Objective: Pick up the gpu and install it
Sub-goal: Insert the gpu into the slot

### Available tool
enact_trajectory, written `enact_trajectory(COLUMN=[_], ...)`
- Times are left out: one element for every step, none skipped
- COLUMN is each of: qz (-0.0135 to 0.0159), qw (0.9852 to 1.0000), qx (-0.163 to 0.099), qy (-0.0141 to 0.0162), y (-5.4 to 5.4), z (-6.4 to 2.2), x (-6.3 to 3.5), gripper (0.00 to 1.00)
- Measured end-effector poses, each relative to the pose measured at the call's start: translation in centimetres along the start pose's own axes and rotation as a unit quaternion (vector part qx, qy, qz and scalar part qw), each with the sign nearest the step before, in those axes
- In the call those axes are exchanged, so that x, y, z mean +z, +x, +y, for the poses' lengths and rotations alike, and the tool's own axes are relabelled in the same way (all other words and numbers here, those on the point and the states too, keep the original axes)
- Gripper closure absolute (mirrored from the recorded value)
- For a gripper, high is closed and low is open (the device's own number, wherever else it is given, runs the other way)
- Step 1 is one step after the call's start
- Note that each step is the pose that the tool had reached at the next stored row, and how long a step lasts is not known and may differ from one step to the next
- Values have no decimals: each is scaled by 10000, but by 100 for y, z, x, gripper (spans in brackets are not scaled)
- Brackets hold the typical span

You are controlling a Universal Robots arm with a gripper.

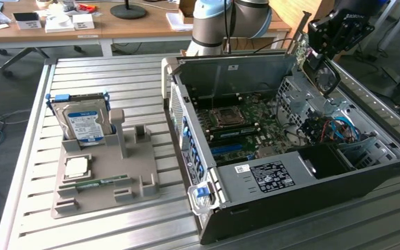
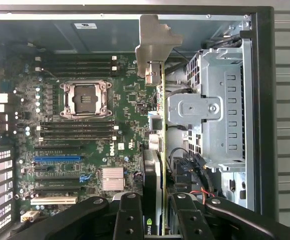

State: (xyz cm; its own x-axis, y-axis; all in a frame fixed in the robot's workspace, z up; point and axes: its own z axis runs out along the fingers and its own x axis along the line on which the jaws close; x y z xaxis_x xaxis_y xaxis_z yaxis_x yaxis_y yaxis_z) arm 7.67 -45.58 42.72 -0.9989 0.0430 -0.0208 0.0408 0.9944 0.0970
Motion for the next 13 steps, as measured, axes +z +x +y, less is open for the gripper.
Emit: enact_trajectory(qz=[0,0,0,0,0,0,0,0,1,2,4,6,9], qw=[10000,10000,10000,10000,10000,10000,10000,10000,10000,10000,10000,10000,10000], qx=[0,0,0,0,0,0,-1,-4,-10,-20,-39,-63,-89], qy=[0,0,0,0,0,0,0,0,0,0,-1,-2,-2], y=[0,0,0,0,0,0,0,0,0,0,0,0,0], z=[0,0,0,0,0,0,0,0,0,0,0,0,0], x=[0,0,0,0,0,0,0,0,0,0,0,0,0], gripper=[73,73,73,73,73,73,73,73,73,73,73,73,73])
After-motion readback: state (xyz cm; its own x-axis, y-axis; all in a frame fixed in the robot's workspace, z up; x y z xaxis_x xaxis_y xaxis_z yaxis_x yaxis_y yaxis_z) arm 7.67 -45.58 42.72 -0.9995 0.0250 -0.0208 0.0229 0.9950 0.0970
